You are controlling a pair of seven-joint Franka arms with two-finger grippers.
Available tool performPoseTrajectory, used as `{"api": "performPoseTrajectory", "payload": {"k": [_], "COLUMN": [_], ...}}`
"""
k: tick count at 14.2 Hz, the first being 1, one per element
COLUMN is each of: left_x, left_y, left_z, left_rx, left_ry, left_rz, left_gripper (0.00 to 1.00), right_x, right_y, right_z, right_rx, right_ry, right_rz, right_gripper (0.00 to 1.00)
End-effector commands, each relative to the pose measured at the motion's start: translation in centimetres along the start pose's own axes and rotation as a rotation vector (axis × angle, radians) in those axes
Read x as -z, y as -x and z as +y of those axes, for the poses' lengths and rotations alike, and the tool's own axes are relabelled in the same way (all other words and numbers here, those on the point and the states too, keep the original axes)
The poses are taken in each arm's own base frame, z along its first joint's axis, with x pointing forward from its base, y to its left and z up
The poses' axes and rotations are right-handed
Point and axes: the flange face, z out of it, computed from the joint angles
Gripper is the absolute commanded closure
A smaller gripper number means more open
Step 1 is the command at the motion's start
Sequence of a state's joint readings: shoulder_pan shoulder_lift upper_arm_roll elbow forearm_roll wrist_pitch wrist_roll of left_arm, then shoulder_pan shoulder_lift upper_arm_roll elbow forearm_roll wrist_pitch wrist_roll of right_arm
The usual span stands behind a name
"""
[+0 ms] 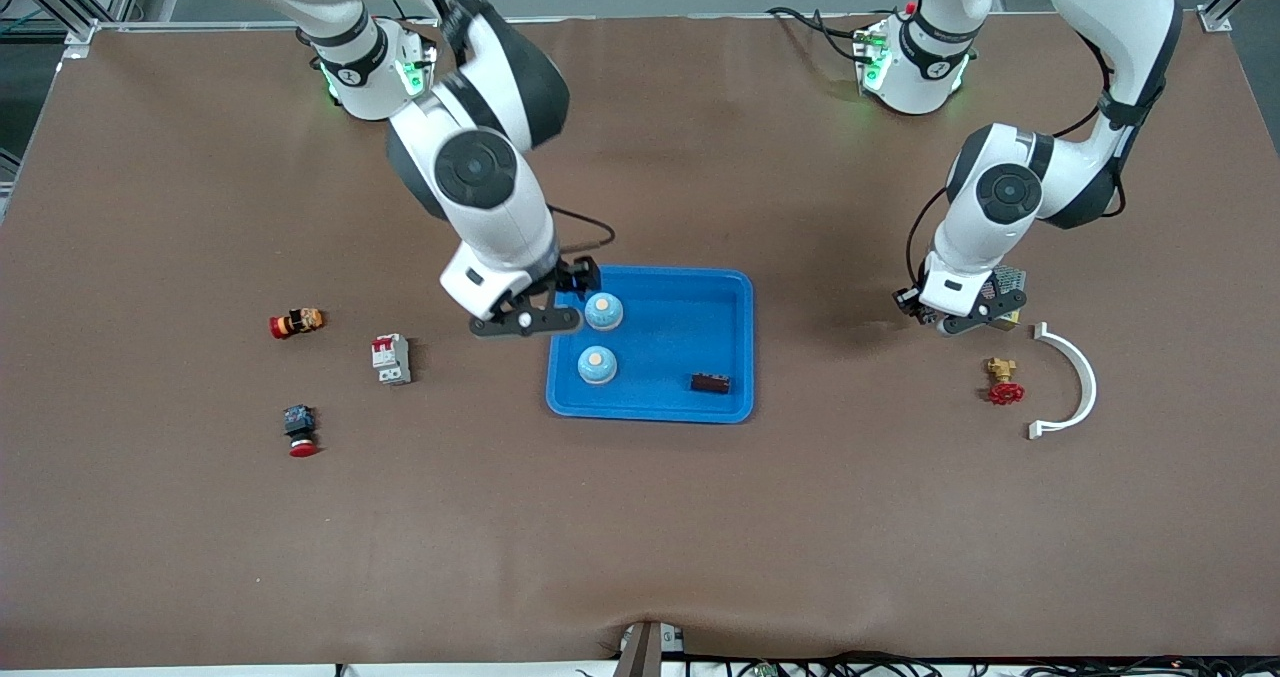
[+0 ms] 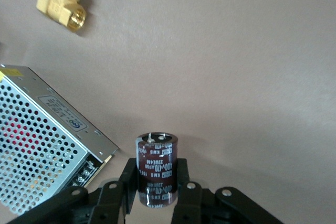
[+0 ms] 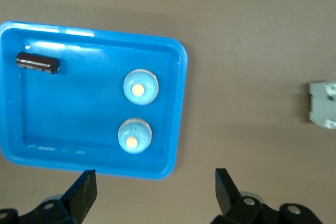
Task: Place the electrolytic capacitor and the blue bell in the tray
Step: 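Withdraw the right gripper to rest while the left gripper lifts the capacitor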
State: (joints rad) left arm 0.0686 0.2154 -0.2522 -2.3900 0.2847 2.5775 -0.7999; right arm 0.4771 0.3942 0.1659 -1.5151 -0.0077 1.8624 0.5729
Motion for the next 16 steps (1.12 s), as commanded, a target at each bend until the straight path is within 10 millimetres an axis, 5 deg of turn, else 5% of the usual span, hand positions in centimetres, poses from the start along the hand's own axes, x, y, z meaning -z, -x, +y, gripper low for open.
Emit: {"api": "performPoseTrajectory", "payload": {"k": [1, 6, 10, 16], "left_x": [2.3, 4.2, 6.0, 7.3], "left_y": [-1.5, -1.9, -0.9, 0.8], "left_z": [2.1, 4.3, 7.3, 11.3], "left_rx": [0.068, 0.278, 0.520, 0.798], "left_ry": [0.023, 0.075, 0.116, 0.143], "left_rz": [-0.033, -0.060, -0.080, -0.121], "left_gripper": [1.00, 1.00, 1.00, 1.00], "right_x": [4.9, 11.9, 16.5, 18.3], "right_y": [4.0, 9.1, 9.6, 8.3], "right_z": [3.3, 10.0, 18.7, 29.3], "right_rx": [-0.009, 0.030, 0.051, 0.017], "right_ry": [-0.026, 0.011, 0.019, 0.006], "right_rz": [0.004, 0.013, 0.013, 0.033], "right_gripper": [0.00, 0.00, 0.00, 0.00]}}
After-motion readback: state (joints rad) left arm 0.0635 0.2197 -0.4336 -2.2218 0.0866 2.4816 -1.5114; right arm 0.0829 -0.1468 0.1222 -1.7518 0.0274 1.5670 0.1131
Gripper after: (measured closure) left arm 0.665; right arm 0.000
